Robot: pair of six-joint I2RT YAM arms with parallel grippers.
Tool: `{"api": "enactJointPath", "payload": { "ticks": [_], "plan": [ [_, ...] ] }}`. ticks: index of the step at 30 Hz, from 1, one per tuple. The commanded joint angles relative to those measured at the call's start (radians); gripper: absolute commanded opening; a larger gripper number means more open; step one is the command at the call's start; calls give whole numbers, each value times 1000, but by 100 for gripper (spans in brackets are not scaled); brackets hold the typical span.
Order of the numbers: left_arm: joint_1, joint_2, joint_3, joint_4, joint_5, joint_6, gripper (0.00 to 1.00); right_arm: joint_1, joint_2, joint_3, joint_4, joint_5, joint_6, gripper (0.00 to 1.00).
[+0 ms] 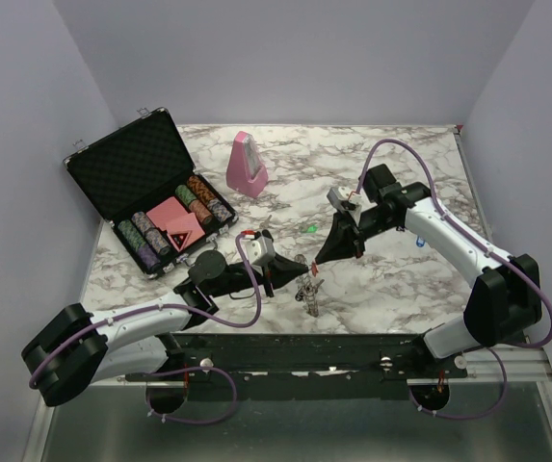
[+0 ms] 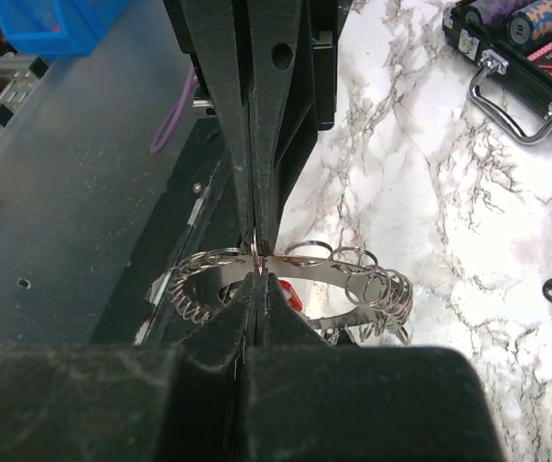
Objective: Put the keys on the keyring
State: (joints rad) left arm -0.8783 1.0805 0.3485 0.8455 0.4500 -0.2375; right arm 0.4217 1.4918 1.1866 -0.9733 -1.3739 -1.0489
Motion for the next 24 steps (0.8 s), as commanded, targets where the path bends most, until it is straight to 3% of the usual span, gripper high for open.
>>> {"api": "enactJointPath", "payload": {
  "ticks": [1, 24],
  "plan": [
    [2, 4, 18, 79, -2, -20, 0, 12, 2, -13, -13, -8, -17, 0],
    [4, -10, 4, 50, -22, -14, 0, 17, -2, 5, -28, 9, -25, 0]
  ]
}}
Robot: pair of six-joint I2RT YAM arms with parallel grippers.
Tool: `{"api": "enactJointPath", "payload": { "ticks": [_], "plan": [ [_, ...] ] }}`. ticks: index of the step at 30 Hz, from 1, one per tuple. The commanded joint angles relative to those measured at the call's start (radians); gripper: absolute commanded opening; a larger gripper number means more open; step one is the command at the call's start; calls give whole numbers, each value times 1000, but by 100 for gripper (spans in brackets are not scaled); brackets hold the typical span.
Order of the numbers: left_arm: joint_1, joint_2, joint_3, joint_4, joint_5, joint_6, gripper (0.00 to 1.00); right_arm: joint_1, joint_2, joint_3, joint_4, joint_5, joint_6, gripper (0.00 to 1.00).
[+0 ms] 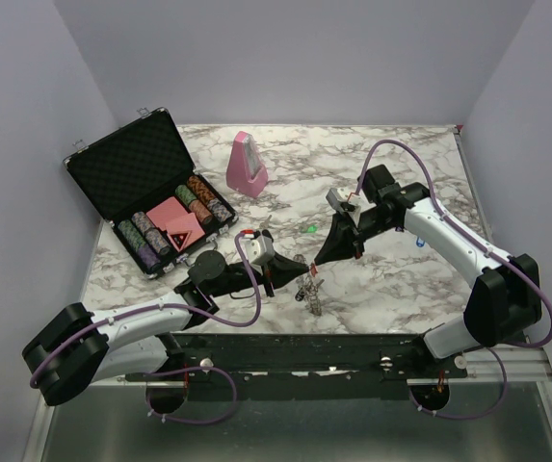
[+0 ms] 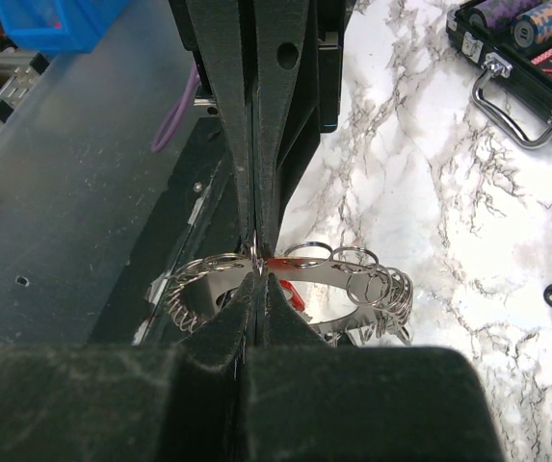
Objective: Put the keys on the keyring
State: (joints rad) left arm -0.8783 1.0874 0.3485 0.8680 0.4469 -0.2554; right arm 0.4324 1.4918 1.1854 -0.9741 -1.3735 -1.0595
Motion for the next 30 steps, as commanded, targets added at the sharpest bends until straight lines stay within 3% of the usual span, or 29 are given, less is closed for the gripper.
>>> {"api": "enactJointPath", "payload": {
  "ticks": [1, 30],
  "plan": [
    [4, -18, 3, 22, -20, 7, 0, 5, -4, 8, -28, 10, -14, 0],
    [13, -35, -6, 17, -24, -1, 0, -12, -5, -1, -9, 4, 6, 0]
  ]
}}
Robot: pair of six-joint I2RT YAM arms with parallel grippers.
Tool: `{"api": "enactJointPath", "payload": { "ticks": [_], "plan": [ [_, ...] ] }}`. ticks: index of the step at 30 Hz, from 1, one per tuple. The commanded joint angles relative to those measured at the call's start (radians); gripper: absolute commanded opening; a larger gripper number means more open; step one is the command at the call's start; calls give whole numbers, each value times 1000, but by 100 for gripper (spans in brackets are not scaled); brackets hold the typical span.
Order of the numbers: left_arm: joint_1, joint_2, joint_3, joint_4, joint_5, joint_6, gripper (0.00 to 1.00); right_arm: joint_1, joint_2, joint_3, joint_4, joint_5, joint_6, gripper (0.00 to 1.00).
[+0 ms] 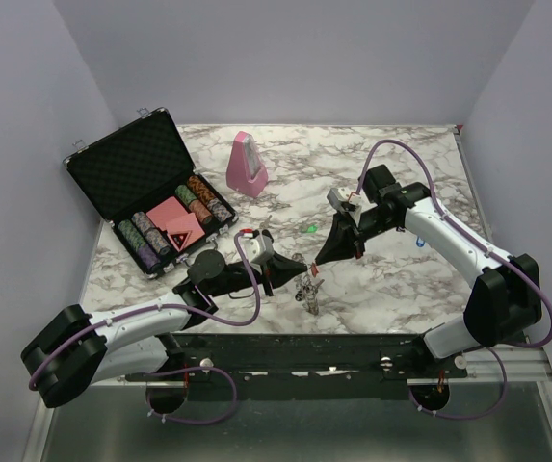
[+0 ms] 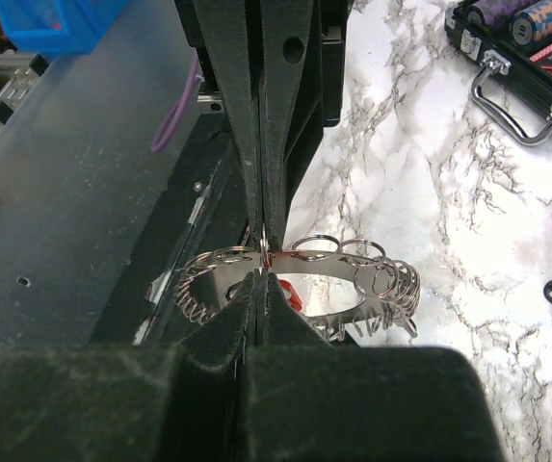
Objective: Put the keys on the keyring
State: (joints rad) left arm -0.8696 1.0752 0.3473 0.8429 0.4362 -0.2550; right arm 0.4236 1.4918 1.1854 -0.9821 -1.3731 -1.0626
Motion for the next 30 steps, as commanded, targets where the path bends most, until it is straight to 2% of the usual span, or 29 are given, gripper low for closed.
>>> {"api": "enactJointPath", "payload": {
  "ticks": [1, 14, 30],
  "plan": [
    [4, -23, -4, 44, -11, -1, 0, -3, -4, -3, 2, 3, 10, 0],
    [4, -3, -5, 81, 7, -18, 0, -3, -4, -13, 43, 3, 53, 0],
    [4, 14, 7, 88, 12, -29, 0, -2, -4, -20, 31, -17, 30, 0]
  ]
}}
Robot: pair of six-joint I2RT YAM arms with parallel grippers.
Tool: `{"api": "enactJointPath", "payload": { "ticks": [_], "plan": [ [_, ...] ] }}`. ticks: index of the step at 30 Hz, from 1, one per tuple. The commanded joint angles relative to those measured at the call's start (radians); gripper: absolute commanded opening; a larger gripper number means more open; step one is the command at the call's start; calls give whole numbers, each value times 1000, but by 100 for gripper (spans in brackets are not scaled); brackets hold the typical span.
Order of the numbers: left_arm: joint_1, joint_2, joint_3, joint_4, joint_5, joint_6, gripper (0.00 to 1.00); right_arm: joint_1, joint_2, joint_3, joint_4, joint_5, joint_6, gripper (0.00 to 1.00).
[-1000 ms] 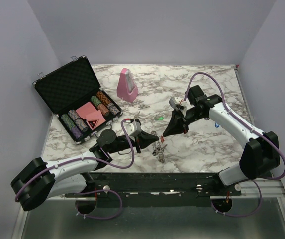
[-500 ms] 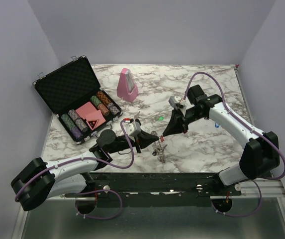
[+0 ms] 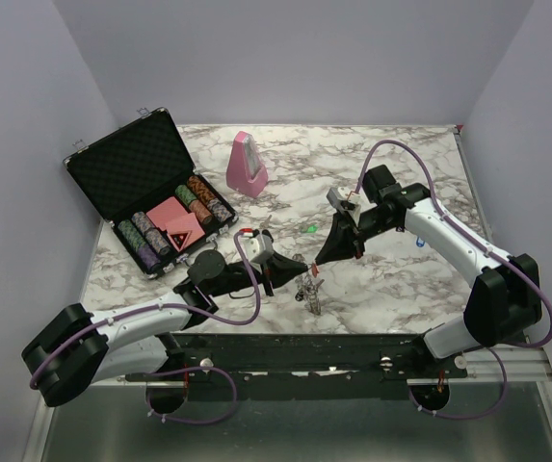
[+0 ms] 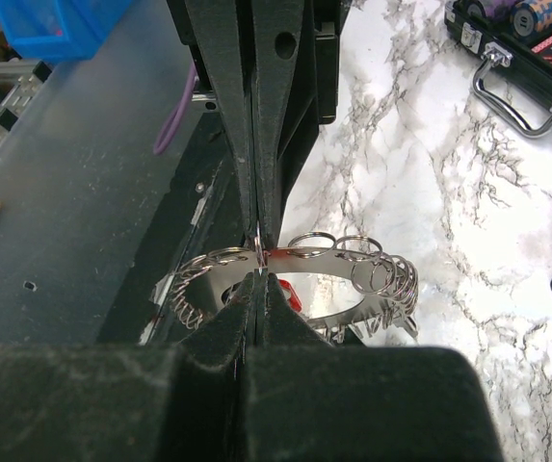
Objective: Put the keys on the keyring
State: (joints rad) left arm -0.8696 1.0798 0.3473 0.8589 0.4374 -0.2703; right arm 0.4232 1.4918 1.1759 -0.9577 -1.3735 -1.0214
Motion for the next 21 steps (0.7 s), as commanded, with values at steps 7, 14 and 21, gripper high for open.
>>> {"api": "enactJointPath", "payload": {
  "ticks": [7, 14, 21],
  "plan": [
    [4, 14, 10, 77, 14, -20, 0, 0, -4, -12, 2, -21, -17, 0],
    [4, 15, 16, 91, 17, -40, 0, 6, -2, -13, 11, -15, -8, 0],
    [4, 19, 18, 108, 17, -64, 0, 11, -2, -15, 14, -13, -3, 0]
  ]
}}
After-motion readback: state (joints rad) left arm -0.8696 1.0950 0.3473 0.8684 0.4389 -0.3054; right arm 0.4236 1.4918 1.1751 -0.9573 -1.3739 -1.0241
